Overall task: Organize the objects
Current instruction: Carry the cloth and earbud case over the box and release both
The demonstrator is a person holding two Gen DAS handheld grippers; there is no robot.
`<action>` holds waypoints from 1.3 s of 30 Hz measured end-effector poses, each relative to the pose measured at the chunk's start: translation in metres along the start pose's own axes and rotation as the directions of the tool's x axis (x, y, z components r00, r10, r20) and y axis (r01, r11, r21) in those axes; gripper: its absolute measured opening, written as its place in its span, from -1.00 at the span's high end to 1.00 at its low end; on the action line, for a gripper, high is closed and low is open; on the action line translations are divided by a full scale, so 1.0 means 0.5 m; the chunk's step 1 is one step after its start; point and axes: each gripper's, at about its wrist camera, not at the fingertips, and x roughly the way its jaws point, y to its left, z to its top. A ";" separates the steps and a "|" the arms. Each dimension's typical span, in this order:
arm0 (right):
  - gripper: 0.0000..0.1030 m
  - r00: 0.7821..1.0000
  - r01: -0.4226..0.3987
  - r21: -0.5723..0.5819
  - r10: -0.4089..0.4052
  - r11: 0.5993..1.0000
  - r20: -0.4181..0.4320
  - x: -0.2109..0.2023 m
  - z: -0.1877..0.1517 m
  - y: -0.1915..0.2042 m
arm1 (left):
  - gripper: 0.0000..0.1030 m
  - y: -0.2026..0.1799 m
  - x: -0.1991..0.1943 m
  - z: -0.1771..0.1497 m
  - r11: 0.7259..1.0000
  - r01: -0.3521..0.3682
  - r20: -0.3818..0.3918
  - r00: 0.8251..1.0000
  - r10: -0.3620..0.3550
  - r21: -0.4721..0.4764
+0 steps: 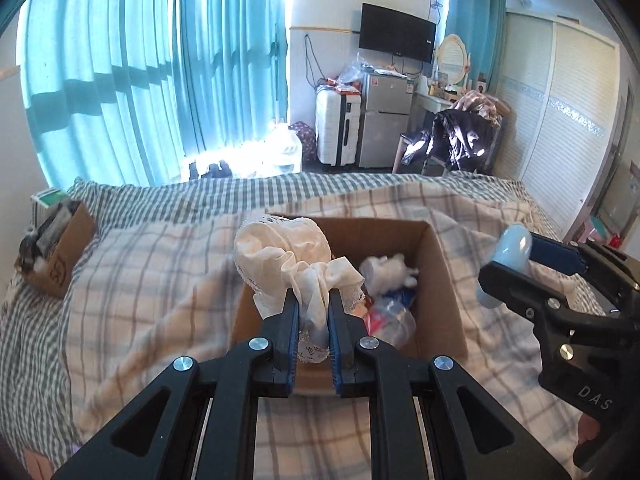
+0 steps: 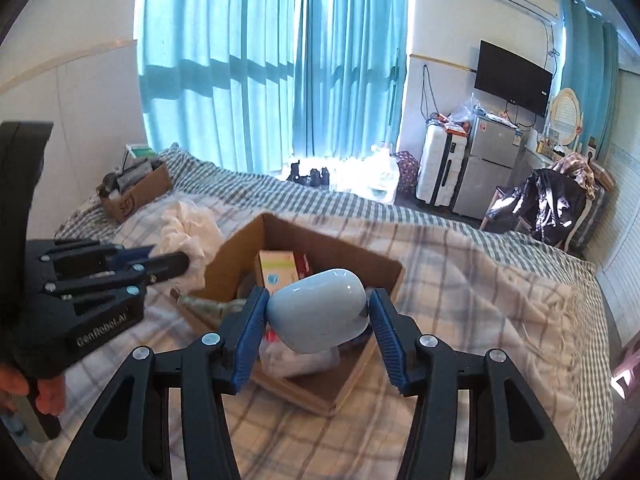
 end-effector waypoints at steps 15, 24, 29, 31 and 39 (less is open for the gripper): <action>0.24 0.994 -0.003 0.060 0.010 0.998 -0.111 0.227 -0.007 -0.056 | 0.61 -0.014 0.233 -0.024 0.998 0.021 -0.115 0.993 -0.015 0.058; -0.25 0.998 0.056 0.126 -0.056 0.991 -0.001 0.080 0.026 -0.076 | -0.42 -0.016 0.103 0.009 0.999 0.045 -0.004 0.999 -0.045 -0.005; -0.41 0.993 0.085 0.123 -0.094 0.989 0.067 -0.052 0.057 -0.065 | -0.61 -0.034 -0.026 0.040 0.999 0.037 0.083 0.996 -0.037 0.002; -0.49 0.987 0.104 0.115 -0.117 0.988 0.110 -0.117 0.072 -0.056 | -0.64 -0.042 -0.084 0.051 0.999 0.030 0.138 0.990 -0.032 0.017; -0.81 0.968 0.135 0.109 -0.155 0.985 0.199 -0.288 0.083 -0.018 | -0.82 -0.046 -0.237 0.064 1.000 0.011 0.271 0.962 -0.016 0.020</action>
